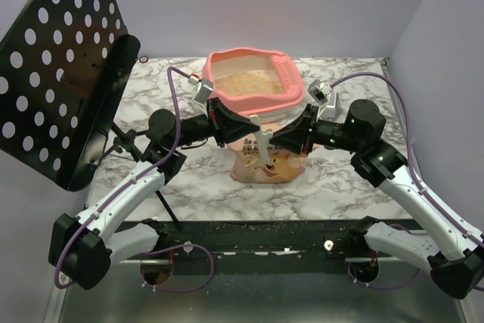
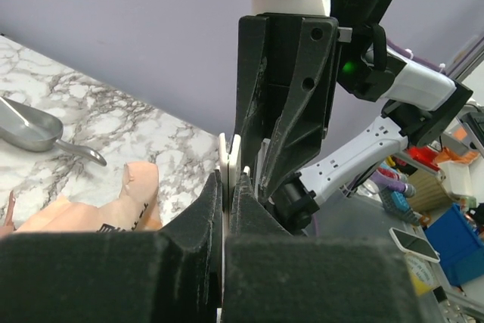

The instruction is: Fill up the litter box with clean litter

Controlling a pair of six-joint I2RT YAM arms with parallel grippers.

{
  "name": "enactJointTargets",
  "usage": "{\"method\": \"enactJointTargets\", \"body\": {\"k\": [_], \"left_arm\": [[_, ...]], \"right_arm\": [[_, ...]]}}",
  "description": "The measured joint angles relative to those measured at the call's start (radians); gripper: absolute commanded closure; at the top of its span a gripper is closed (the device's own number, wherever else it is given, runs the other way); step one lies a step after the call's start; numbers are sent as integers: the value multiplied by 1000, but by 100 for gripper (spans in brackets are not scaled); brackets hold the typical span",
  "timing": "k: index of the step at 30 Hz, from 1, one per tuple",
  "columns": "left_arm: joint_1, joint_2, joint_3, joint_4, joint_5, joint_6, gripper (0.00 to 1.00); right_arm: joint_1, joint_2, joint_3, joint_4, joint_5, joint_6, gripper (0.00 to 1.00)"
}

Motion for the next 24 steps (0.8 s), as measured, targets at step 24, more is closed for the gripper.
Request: {"method": "enactJointTargets", "body": {"k": [24], "left_arm": [[-6, -2, -3, 85, 86, -46, 100]], "right_arm": [[1, -21, 0, -96, 5, -193, 32]]}}
